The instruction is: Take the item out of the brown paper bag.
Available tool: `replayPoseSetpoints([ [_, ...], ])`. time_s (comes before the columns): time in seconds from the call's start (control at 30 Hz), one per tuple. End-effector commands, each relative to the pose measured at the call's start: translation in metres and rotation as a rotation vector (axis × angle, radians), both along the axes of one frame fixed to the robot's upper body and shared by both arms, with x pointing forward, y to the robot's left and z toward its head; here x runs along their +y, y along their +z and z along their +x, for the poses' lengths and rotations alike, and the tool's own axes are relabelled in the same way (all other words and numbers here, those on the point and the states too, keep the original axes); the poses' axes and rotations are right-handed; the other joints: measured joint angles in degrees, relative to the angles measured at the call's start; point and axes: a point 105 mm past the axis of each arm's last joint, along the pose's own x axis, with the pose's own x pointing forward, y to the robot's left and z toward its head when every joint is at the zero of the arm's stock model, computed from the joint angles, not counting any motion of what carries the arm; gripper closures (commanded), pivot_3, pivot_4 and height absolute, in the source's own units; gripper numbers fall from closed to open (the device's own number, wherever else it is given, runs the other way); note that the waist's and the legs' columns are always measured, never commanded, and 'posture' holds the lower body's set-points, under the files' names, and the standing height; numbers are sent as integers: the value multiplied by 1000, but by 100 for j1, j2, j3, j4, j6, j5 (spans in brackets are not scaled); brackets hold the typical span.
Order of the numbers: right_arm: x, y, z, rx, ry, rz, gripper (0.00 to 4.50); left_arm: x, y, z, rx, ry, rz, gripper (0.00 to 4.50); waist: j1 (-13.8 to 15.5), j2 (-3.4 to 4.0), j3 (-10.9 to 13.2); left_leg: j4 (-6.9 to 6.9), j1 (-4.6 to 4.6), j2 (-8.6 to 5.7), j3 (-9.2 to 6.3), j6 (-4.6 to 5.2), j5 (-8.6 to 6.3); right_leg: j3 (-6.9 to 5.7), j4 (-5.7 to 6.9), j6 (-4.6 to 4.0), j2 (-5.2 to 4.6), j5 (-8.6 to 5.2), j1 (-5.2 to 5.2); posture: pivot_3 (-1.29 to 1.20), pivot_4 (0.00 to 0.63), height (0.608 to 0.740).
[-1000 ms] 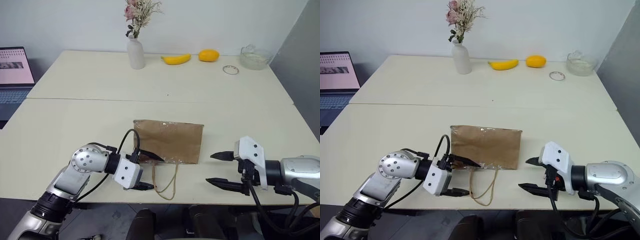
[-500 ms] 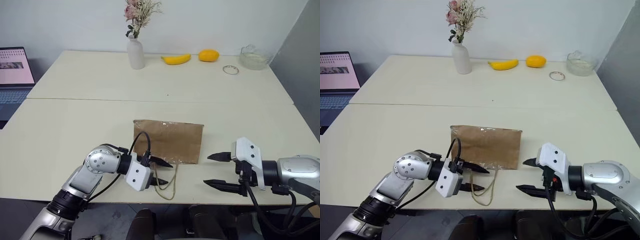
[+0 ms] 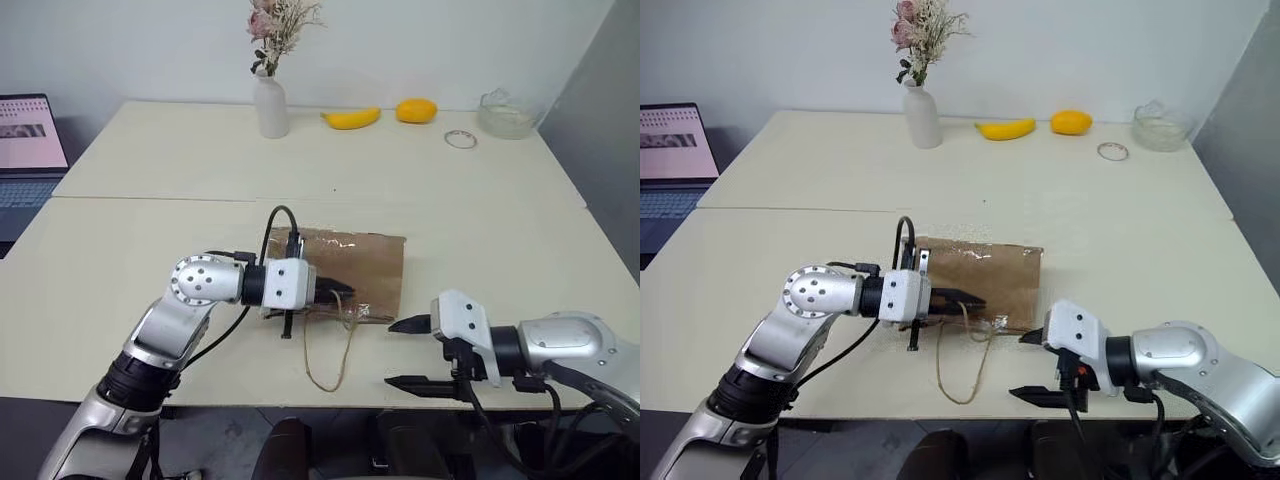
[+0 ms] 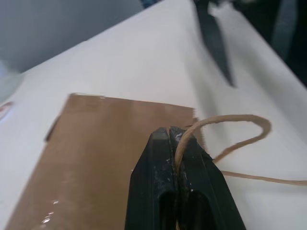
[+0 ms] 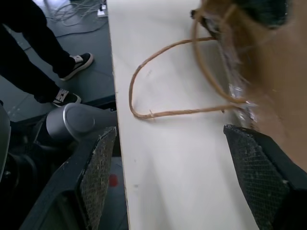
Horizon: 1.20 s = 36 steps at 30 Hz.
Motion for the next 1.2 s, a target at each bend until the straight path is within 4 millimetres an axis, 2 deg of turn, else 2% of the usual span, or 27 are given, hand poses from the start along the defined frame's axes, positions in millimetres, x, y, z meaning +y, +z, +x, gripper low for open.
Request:
replayPoseSetpoints([
  [0.03,20,1,7,-39,38,33,741,6,32,19,-60,96,-94,4477,-1,0,0,0,2,-1,-1,0,0,0,2,1,1,0,1,0,150,740],
  [0.13,39,2,14,-24,45,70,741,8,43,34,-81,161,-133,4477,-14,0,0,-2,3,1,-2,0,0,5,4,0,3,0,-1,0,150,740],
  [0.23,55,4,24,-24,32,95,741,8,45,38,-87,168,-134,4477,-13,0,0,-2,-1,1,-14,0,0,5,3,0,2,0,-2,0,150,740],
  [0.4,62,4,34,-84,27,70,741,7,40,36,-94,157,-112,4477,-7,1,0,-1,-2,-3,-22,0,0,7,4,-1,-5,1,-4,0,150,740],
  [0.5,57,3,31,-99,54,35,741,6,39,36,-91,156,-111,4477,0,1,0,0,-2,-3,-24,0,0,7,6,-1,-6,1,-3,0,150,740],
  [0.63,23,2,20,-139,118,-86,741,5,38,35,-93,149,-103,4477,22,0,0,1,-7,-8,-26,0,0,4,1,-1,-11,1,-3,0,150,740],
  [0.8,6,20,9,-246,164,-102,741,4,35,35,-99,138,-88,4477,-3,0,0,1,-5,-4,-22,0,0,3,3,-1,-8,1,-4,0,150,740],
  [0.93,9,35,5,-300,202,-88,741,3,34,37,-99,132,-83,4477,-13,0,0,0,8,-1,-17,0,0,4,11,-1,-3,1,-1,0,150,740],
  [1.03,14,39,5,-356,239,-99,741,2,35,40,-100,132,-83,4477,-9,1,0,0,8,0,-16,0,1,4,13,-1,3,1,-1,0,150,740],
  [1.2,33,43,15,-428,318,-103,741,3,36,42,-106,132,-78,4477,-14,1,0,0,7,-2,-17,0,0,6,11,-1,0,1,-3,0,150,740],
])
